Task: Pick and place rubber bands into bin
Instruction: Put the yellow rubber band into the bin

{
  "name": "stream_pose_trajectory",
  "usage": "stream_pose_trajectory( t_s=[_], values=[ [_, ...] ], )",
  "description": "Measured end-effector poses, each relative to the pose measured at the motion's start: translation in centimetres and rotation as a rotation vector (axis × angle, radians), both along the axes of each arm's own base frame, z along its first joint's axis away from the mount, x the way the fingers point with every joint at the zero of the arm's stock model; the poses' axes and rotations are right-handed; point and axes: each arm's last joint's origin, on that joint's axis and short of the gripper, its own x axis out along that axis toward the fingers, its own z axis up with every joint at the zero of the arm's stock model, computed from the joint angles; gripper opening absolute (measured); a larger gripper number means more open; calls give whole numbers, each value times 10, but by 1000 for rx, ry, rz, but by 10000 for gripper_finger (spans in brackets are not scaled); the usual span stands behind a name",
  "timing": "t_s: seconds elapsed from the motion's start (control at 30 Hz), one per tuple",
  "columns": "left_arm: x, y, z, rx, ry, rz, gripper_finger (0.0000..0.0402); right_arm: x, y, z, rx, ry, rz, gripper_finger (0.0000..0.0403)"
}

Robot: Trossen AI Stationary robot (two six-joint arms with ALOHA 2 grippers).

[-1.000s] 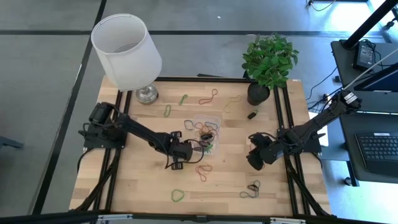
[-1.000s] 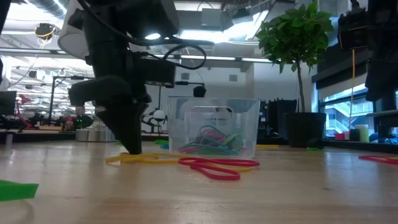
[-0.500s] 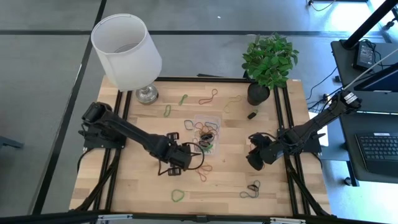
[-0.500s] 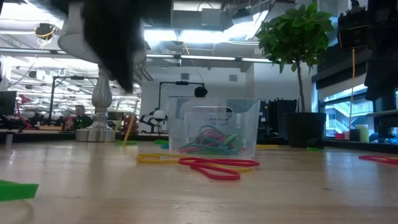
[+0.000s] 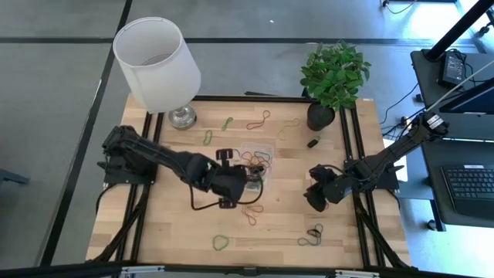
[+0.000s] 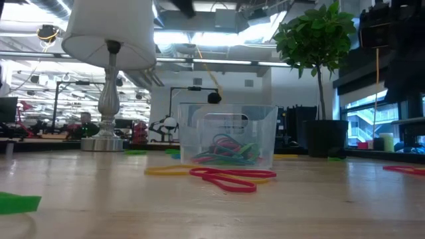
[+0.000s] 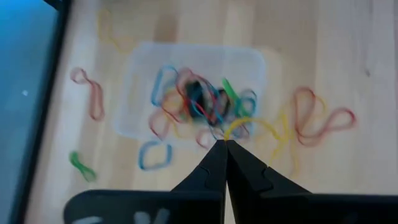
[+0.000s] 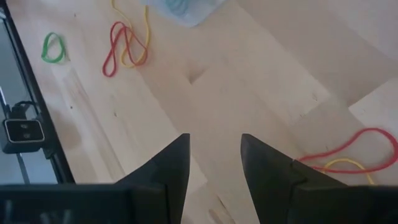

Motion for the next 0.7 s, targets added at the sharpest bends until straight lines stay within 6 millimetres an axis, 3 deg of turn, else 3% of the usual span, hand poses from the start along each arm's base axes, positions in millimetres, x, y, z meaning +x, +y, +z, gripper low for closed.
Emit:
stream_pose_trajectory(
  t_s=[0.13,0.33,0.57,0.7],
  values=[
    [5,13,14,45,-33,-5,2,1,1,1,7,-17,-3,146],
    [15,37,17,69,-59,19,2,2,1,2,12,-24,-3,146],
    [30,54,2,41,-14,54,1,2,1,2,14,-27,-3,146],
    [40,58,-20,11,30,36,2,2,1,2,15,-29,-3,146]
  ],
)
